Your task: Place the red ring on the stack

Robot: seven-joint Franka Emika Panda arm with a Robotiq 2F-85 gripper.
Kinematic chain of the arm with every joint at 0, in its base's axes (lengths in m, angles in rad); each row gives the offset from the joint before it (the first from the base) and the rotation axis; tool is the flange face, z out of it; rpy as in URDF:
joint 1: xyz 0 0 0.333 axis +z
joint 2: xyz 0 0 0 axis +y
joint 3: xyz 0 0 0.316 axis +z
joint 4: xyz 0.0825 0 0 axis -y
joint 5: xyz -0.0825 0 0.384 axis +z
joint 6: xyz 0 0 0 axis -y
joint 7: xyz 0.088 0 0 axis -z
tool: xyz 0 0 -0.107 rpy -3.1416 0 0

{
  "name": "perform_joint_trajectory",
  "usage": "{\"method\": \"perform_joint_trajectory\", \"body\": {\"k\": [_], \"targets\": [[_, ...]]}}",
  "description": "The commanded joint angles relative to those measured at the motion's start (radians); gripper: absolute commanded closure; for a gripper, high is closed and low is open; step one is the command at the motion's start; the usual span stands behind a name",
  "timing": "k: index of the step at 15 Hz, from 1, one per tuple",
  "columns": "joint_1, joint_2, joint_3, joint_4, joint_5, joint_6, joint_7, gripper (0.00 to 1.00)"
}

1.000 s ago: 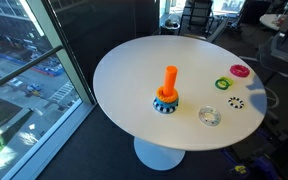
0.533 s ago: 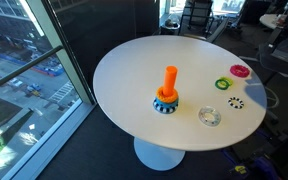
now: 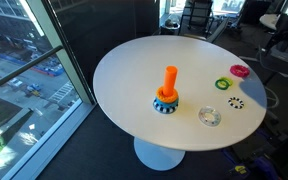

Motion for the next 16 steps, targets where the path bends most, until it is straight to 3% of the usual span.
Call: {"method": "perform_joint_trajectory", "body": {"k": [1, 4, 11, 16], "targets": [[-0.004, 0.000, 0.004, 0.003, -0.001, -0.002, 0.000, 0.00], [-0.004, 0.000, 0.004, 0.005, -0.001, -0.002, 0.000, 0.00], [0.005, -0.020, -0.004, -0.080, 0.010, 0.153, 0.211, 0.00], [0.015, 0.017, -0.007, -0.073, -0.006, 0.225, 0.336, 0.00]]}}
